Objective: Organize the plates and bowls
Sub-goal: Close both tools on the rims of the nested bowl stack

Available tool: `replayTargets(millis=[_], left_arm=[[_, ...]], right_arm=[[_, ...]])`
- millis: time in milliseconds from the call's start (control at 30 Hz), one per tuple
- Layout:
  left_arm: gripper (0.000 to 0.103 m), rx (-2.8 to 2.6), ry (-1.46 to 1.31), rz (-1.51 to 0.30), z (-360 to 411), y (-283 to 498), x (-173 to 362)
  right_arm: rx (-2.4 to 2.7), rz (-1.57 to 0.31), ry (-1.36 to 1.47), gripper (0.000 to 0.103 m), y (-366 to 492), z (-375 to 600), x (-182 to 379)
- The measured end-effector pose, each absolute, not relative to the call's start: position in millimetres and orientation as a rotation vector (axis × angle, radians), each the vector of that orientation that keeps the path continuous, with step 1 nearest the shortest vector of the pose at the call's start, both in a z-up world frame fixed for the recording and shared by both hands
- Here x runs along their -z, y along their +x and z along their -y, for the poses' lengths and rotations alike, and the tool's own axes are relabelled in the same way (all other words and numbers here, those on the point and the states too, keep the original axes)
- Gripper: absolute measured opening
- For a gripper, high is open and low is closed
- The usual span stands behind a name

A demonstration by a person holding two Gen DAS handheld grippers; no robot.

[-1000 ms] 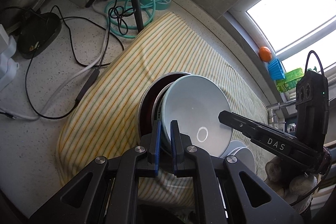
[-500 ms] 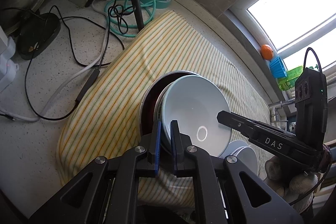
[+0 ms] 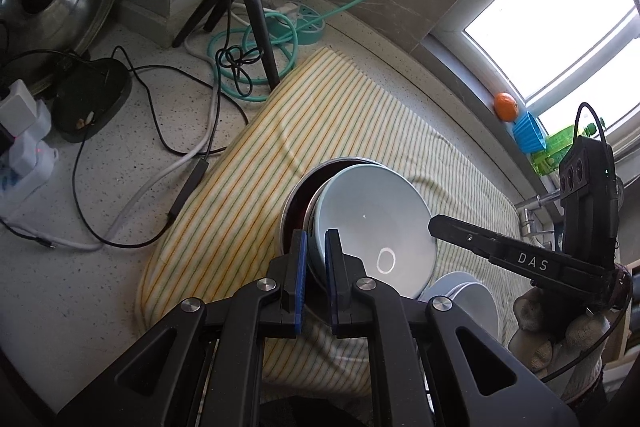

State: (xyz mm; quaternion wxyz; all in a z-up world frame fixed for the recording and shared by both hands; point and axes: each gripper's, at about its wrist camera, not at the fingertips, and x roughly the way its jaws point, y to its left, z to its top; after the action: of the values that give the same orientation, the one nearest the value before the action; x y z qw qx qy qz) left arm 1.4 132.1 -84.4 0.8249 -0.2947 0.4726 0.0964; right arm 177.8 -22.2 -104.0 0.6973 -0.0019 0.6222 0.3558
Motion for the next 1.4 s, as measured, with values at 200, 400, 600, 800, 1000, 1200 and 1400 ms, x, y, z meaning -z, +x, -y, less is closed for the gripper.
replayTargets(millis=[200,400,600,800,1000,1200,1400], left_arm=[[0.008,-0.226,-0.646,-0.997,-143,-7,88],[0.008,-0.210,-0.671,-1.027,-145,-3,102],[0.008,-0.195,-0.696,-1.053,-148,3,112],[0.008,-0.177,-0.702,-1.071,-149,8,117],[0.008,-0.174,-0.702,-1.090,-149,13,124],[0.008,-0.172,-0.712,-1.100,-151,17,129],[0.007,-0.172,-0.704,-1.107,-152,18,131]], right_arm=[[-0.768,-1.364,0.056,0.008,182,43,97],[-0.735,-1.396,0.071,0.008,187,50,111],[-0.725,-1.431,0.097,0.008,185,48,124],[-0.716,-1.428,0.097,0.008,186,43,127],[-0.708,-1.435,0.076,0.008,185,38,132],[-0.707,-1.456,0.082,0.008,184,35,139],[-0.699,-1.464,0.081,0.008,183,35,139]])
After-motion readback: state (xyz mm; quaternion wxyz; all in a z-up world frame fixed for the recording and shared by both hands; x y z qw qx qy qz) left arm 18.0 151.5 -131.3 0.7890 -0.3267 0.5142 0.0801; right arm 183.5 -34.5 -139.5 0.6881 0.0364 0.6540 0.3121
